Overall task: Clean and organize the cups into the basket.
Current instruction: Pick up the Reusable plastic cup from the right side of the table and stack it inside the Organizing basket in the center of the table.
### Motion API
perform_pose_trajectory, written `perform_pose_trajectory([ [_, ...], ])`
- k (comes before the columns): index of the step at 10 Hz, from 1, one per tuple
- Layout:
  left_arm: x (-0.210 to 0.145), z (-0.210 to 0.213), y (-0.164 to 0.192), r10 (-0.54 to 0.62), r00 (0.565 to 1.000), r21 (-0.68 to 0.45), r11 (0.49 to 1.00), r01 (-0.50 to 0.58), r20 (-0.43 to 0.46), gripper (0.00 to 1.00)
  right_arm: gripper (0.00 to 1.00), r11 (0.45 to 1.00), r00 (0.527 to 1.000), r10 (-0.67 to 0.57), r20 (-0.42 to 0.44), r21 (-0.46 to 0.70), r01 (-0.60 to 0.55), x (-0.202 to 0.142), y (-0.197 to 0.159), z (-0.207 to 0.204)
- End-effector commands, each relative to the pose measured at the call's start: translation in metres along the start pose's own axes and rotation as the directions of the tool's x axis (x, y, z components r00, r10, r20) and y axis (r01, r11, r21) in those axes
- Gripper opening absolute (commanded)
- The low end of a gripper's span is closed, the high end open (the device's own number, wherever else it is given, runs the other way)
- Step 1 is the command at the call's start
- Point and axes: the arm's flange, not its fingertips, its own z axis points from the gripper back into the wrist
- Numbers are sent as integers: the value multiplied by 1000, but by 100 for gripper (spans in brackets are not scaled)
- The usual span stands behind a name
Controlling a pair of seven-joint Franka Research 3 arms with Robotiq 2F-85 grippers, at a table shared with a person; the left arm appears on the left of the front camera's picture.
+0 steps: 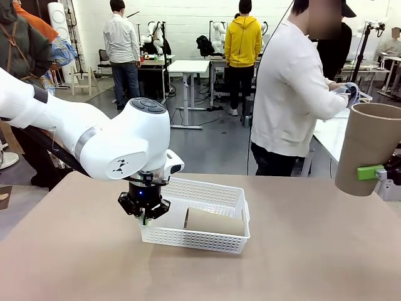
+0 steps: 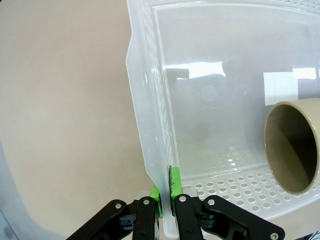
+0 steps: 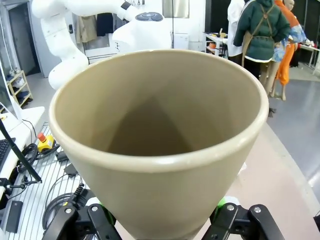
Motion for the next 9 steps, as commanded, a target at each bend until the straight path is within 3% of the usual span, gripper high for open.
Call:
perform_pose_trajectory([
  [1,-3,-2,-1,-6,1000,9,1000,6,0,2,0,1000,1000,13,8,15,-13,-5,-3,-5],
  [3,-3,-2,-1,-6,1000,9,1000,6,0,2,0,1000,1000,13,8,15,-13,-5,-3,-5],
  [4,-3,-2,-1,-6,1000,9,1000,6,0,2,81,1000,1000,-6,1,8,6,-6,-3,-3],
  [6,-3,-2,-1,-6,1000,9,1000,6,0,2,81,1000,960,5,-279,30,4,66,-33,-66],
  [9,-3,-2,-1,-6,1000,9,1000,6,0,2,81,997,833,-20,-552,53,59,125,-83,-169],
])
